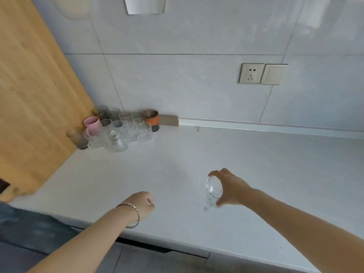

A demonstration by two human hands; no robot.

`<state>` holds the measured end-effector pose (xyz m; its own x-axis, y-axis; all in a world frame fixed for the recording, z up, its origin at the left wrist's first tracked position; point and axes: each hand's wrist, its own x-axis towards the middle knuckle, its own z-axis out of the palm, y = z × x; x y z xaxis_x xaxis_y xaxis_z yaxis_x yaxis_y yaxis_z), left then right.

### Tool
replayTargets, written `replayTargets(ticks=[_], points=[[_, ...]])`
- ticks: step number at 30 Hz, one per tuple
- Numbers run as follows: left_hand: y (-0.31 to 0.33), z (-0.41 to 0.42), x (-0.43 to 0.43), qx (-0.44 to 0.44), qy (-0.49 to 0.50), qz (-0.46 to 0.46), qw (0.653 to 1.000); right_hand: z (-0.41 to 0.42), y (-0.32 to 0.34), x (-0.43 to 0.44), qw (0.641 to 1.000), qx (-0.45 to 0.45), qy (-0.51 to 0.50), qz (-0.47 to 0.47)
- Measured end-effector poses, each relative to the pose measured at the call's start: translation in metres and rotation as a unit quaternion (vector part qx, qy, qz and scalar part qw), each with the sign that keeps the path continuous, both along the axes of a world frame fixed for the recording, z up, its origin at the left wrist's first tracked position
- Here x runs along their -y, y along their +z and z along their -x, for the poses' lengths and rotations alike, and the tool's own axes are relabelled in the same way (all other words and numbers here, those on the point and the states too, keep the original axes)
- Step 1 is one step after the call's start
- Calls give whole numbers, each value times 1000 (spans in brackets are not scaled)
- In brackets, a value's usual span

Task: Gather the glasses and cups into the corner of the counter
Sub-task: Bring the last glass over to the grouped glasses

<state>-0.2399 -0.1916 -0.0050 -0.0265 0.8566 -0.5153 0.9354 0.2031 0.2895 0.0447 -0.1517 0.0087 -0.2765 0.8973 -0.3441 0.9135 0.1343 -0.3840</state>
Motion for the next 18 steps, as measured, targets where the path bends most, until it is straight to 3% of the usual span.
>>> replayTargets(ticks=[9, 18], points=[[11, 147, 8, -13, 84, -5, 996, 153, 6, -43, 998, 8, 62, -4], [-3, 232, -73, -11, 88, 3, 996, 265, -21, -140, 998, 5, 64, -16]])
